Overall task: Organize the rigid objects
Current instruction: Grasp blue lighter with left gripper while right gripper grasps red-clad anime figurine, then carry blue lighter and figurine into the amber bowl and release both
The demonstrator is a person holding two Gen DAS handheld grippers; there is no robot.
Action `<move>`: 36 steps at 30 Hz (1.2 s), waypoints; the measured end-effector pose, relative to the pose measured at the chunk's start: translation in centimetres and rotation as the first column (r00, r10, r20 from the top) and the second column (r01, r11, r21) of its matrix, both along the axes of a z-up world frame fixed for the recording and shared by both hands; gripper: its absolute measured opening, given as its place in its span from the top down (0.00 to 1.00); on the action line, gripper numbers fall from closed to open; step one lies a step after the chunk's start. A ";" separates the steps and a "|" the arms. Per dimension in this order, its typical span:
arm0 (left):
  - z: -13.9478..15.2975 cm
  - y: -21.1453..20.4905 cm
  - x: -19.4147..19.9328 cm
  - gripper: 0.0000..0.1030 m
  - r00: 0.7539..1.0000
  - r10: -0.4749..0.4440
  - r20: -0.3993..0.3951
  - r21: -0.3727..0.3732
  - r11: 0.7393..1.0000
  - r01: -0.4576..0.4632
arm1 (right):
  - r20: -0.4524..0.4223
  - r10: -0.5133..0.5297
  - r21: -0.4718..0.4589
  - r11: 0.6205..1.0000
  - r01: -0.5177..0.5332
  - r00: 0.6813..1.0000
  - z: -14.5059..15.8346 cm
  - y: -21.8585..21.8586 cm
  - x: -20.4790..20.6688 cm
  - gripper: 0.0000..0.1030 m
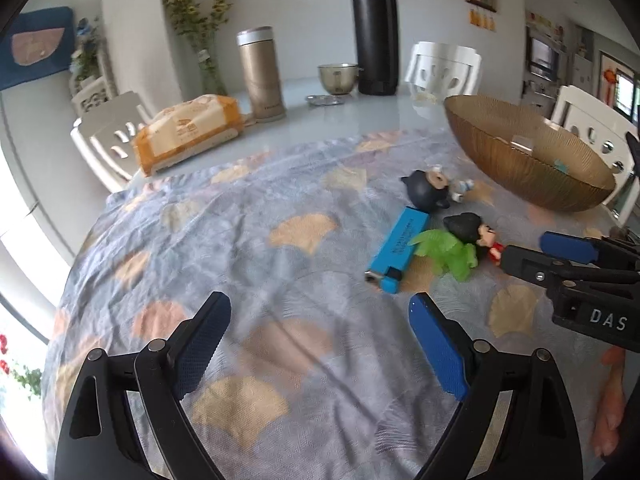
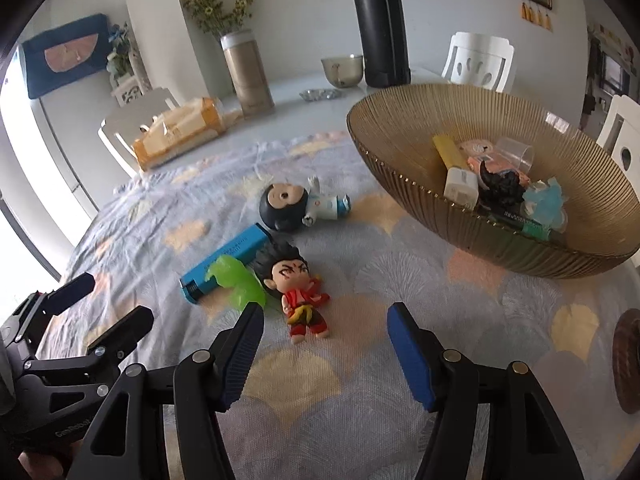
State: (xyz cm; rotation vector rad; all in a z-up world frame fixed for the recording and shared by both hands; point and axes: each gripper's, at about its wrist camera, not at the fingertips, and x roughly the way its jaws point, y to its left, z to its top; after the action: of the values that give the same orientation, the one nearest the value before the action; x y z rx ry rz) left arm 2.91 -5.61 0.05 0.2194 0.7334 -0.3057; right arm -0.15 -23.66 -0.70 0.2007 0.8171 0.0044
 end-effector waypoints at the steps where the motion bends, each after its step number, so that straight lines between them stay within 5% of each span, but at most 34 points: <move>1: 0.0 -0.4 0.2 0.13 1.000 -0.017 -0.016 0.006 1.000 0.017 | 0.001 0.003 0.000 1.000 -0.003 1.000 0.0 0.0 0.0 0.40; 5: -0.2 -2.9 0.7 0.13 0.997 -0.063 -0.035 0.152 0.986 0.067 | -0.015 0.032 -0.004 0.999 -0.032 0.999 -0.2 0.5 0.3 0.50; 7: -0.3 -3.9 1.4 0.22 0.999 -0.042 -0.034 0.216 0.975 0.048 | -0.037 0.038 0.000 0.999 -0.038 0.999 -0.5 0.7 0.6 0.50; 13: -1.0 -6.2 3.7 0.33 0.989 -0.123 -0.083 0.260 0.955 0.140 | -0.136 0.062 0.003 0.998 -0.062 0.989 -0.7 0.2 2.8 0.52; 18: -1.3 -6.4 5.7 0.46 0.982 -0.151 -0.114 0.178 0.969 0.170 | -0.133 0.085 -0.004 0.996 -0.086 0.987 -0.8 0.1 4.2 0.54; 21: -1.4 -5.9 6.3 0.72 0.969 -0.192 -0.156 0.049 0.978 0.202 | -0.092 0.075 0.006 0.997 -0.074 0.993 -1.0 0.1 4.4 0.53; 22: -1.5 -5.9 6.3 0.73 0.969 -0.190 -0.155 0.039 0.979 0.198 | -0.087 0.078 -0.010 0.997 -0.079 0.993 -1.0 0.3 4.3 0.53; 24: -1.5 -6.0 5.8 0.78 0.972 -0.187 -0.145 0.045 0.980 0.195 | -0.084 0.105 -0.021 0.994 -0.107 0.991 -1.0 0.9 4.2 0.70; 36: -1.0 0.8 0.3 0.79 0.983 -0.024 -0.184 -0.031 0.999 0.019 | -0.070 0.084 -0.080 0.993 -0.089 0.994 -0.3 1.2 1.6 0.72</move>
State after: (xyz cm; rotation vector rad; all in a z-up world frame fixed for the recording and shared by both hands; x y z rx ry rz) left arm 3.19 -4.86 -0.96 0.1730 0.9097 -0.3600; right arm 1.49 -22.43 -0.95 0.0870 0.8898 0.0452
